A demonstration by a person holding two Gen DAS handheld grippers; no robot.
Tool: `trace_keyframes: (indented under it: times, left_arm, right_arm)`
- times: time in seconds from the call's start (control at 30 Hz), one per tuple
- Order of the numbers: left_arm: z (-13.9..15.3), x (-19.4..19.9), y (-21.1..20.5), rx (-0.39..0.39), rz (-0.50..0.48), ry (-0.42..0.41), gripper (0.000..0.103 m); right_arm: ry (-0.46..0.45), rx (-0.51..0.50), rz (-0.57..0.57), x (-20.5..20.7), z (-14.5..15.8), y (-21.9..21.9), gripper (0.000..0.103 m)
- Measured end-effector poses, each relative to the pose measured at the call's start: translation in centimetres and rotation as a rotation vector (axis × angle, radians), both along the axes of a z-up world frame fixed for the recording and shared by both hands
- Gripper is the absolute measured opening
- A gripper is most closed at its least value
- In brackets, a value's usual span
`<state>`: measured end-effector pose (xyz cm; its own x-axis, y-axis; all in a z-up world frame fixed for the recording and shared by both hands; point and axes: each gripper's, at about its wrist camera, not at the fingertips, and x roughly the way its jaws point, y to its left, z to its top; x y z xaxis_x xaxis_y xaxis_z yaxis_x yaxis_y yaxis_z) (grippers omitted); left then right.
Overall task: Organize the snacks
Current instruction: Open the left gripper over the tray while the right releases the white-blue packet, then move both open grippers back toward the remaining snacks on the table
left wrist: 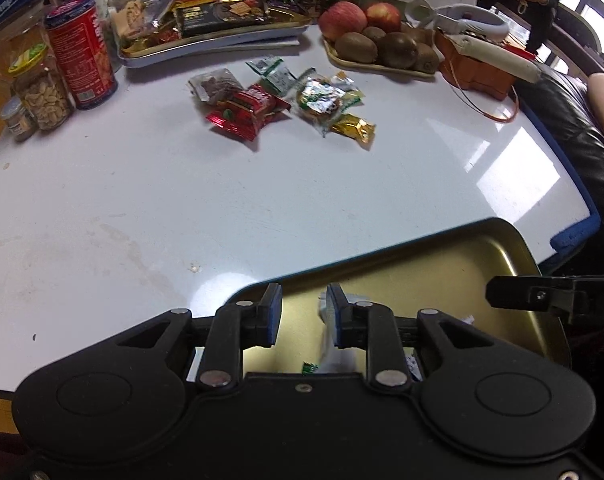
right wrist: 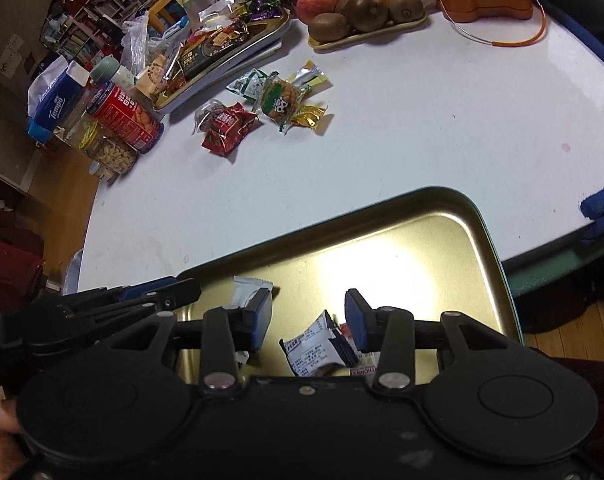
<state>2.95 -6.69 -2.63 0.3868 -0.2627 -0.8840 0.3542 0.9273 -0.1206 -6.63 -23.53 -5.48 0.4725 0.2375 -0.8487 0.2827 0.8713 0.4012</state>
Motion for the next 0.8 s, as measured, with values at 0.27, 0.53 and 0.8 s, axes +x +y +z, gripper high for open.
trace_keyframes:
  times: [0.27,0.53,0.8]
  left_arm:
    - [-0.1,3.5,2.5,-0.013,0.106,0.029,0.051]
    - [-0.6,6.7,2.2,0.038,0.079,0.058,0.052]
    - [-1.5,11.9,2.3,0.098,0.078,0.045,0.053]
  right_arm:
    - [-0.028,-0.062,0.012,4.9,1.1,-1.0,0.045]
    - [-0.034,-0.199,0.131,10.1,-0.3,-1.2,0.045]
    - [-0.021,-0.277,0.272,15.8,-3.6,-1.1,0.045]
